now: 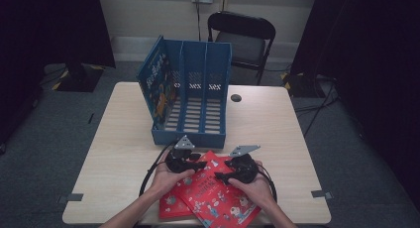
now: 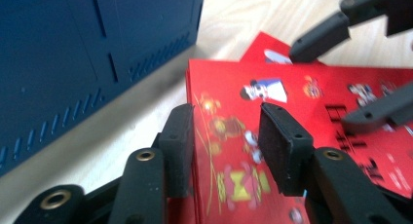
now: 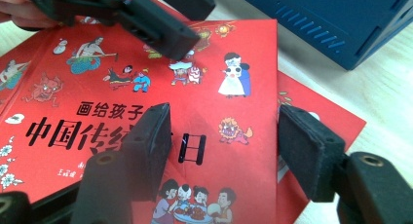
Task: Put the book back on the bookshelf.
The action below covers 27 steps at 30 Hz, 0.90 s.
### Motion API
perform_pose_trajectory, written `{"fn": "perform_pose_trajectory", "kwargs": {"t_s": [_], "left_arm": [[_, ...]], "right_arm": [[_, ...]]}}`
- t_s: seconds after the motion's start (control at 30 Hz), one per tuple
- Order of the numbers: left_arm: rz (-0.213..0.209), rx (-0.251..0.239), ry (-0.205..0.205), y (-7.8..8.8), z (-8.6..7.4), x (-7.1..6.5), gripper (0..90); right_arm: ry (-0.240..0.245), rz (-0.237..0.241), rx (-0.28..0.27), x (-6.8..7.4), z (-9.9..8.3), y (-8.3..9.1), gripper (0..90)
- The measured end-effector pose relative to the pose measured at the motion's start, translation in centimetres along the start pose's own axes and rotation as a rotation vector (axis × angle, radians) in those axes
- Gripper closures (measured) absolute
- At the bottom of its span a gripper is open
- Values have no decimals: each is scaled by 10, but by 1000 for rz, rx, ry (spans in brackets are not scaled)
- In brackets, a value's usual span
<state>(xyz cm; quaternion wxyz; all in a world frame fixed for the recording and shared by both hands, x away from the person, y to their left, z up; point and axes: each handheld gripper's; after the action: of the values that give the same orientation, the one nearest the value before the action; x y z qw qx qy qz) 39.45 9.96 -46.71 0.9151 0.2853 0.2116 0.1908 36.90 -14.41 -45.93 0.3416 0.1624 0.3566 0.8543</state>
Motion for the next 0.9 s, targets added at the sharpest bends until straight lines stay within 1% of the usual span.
{"fn": "perform_pose_trajectory", "kwargs": {"t_s": [0.03,0.07,0.13,0.2,0.27,0.33,0.37,0.4,0.43,0.47,0.5,0.53,0.57,0.6,0.63,0.67,0.73,0.77,0.8,0.9], "left_arm": [[2,6,5,2,-2,0,550],[-6,11,9,5,-3,-1,538],[26,17,-11,12,-8,-2,534],[16,29,-1,20,-12,-2,524],[20,18,7,29,-17,-2,517],[14,14,26,40,-21,-2,518],[30,-2,28,45,-23,-3,527],[30,-11,32,51,-25,-4,526],[24,-10,31,55,-27,-4,521],[29,1,27,60,-30,-5,519],[30,-7,21,64,-33,-7,512],[26,-9,25,67,-37,-7,501],[26,-13,38,71,-41,-8,489],[26,-10,33,74,-45,-9,485],[40,-3,29,78,-53,-10,484],[40,-3,29,78,-53,-10,470],[35,-19,56,81,-59,-10,468],[40,-10,60,82,-62,-10,458],[47,-2,53,82,-64,-11,452],[33,32,31,82,-69,-16,445]], "right_arm": [[-1,7,-5,0,0,-1,363],[-3,13,-6,-1,0,-1,360],[-2,17,-4,-1,0,-2,358],[-2,18,-4,-1,0,-2,358],[-4,19,1,-2,0,-2,357],[-6,20,1,-2,0,-2,357],[-8,24,0,-2,0,-2,357],[-11,24,0,-2,0,-2,358],[-12,23,1,-2,0,-2,357],[-13,22,1,-2,0,-2,358],[-12,22,1,-2,0,-2,358],[-13,22,1,-2,0,-2,358],[-16,21,2,-2,0,-2,358],[-17,22,2,-2,0,-2,358],[-17,22,2,-2,0,-2,357],[-17,22,2,-2,0,-2,357],[-13,15,3,-1,0,-1,353],[-7,16,-4,-1,0,-2,349],[-5,13,-4,0,0,-2,345],[-3,11,0,0,0,-2,343]]}}
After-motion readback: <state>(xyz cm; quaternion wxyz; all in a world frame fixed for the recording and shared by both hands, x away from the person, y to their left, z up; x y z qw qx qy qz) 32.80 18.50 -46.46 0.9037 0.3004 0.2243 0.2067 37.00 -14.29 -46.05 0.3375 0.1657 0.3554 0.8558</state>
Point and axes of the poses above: each handheld gripper's, and its own axes: y roughly backward along the jaws, z roughly out of its top, x roughly to its left, and after that the axes turned 8 degrees about -z, right-handed
